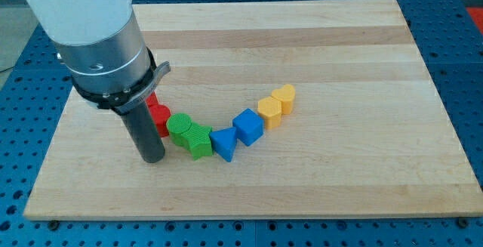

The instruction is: Separate the line of blocks

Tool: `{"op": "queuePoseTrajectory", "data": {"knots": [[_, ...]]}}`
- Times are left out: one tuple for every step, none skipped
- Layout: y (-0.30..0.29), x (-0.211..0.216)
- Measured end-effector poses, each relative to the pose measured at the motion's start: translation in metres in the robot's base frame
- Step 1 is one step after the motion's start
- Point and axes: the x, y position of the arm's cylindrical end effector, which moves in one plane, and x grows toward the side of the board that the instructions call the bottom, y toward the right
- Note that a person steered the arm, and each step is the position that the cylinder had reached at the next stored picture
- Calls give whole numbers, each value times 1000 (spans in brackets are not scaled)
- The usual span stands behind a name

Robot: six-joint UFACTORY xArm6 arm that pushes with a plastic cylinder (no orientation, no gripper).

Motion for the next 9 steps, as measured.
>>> {"op": "queuePoseTrajectory", "data": {"knots": [[2,2],[14,13],[37,13],[63,15],[85,21],[87,12],[76,-2],[42,-2],[58,-1]]}}
